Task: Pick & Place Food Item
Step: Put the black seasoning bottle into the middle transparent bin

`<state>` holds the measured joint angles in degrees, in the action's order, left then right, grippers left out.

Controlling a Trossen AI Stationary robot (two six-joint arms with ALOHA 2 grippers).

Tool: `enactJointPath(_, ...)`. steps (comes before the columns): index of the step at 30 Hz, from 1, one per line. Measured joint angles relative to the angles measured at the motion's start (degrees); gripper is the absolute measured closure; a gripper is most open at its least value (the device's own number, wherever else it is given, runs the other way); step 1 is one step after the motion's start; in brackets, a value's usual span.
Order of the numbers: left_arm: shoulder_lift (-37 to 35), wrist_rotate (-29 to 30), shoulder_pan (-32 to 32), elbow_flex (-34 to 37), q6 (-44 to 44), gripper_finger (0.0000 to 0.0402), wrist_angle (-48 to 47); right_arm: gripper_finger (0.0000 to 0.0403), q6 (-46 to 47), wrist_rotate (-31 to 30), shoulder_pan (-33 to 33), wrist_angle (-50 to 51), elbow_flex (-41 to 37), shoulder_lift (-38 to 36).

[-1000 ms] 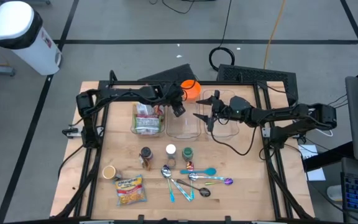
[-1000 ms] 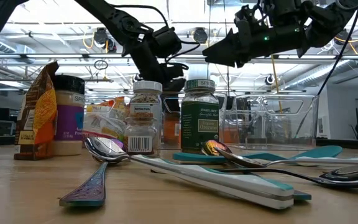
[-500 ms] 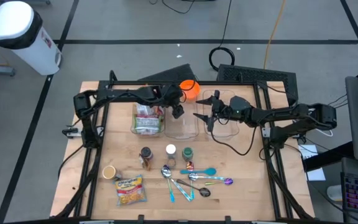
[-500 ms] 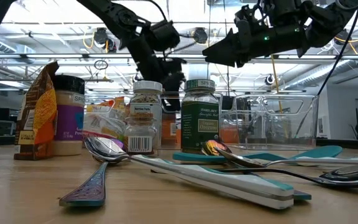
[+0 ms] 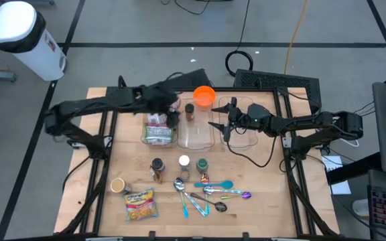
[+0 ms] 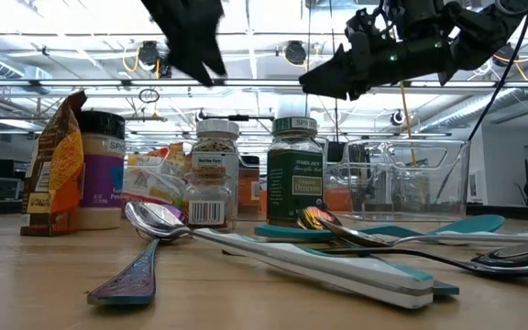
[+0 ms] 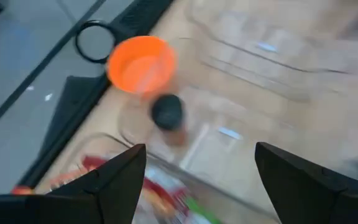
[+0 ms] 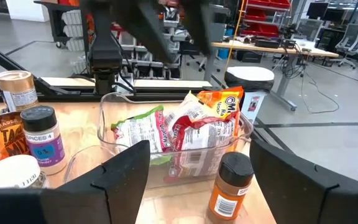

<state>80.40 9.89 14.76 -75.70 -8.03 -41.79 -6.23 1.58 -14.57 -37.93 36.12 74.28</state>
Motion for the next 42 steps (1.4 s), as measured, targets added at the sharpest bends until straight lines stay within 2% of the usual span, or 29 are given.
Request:
enactJointPath(7, -8.3, -0.9, -12.2, 0.0, -4.8, 0.0094, -8.4, 0.0136, -0.5, 0.0, 0.0, 0.0, 0.0, 0.0)
enactJointPath(14, -9.3, -1.0, -26.3, 0.0, -10.8, 0.0103, -15.7, 0.0136, -0.4, 0.1, 0.1, -0.8, 0.0, 0.0)
enactJointPath(20, -9.2, -1.0, -35.3, 4.4, -16.9, 0.0096, -14.0, 0.0135, -0.1, 0.1, 0.9, -0.8, 0.0, 0.0)
enactJointPath(25, -9.3, -0.8, -38.9, 7.6, -24.7, 0.0088, -13.7, 0.0135, -0.3, 0.1, 2.6, -0.8, 0.0, 0.0)
enactJointPath(27, -9.3, -2.5, -39.5, 8.8, -27.2, 0.0087, -14.2, 0.0136, -0.4, 0.1, 3.2, -0.8, 0.0, 0.0)
enactJointPath(32, -9.2, -8.5, -40.9, 9.5, -41.7, 0.0094, -22.0, 0.0136, -0.7, 0.1, 4.3, -0.9, 0.0, 0.0)
enactJointPath(36, -9.2, -10.0, -42.4, 9.5, -54.9, 0.0103, -28.2, 0.0135, -0.7, 0.0, 4.5, -1.0, 0.0, 0.0)
enactJointPath(42, -9.2, -12.7, -44.1, 9.5, -63.2, 0.01, -32.2, 0.0136, -0.5, 0.0, 4.5, -1.0, 0.0, 0.0)
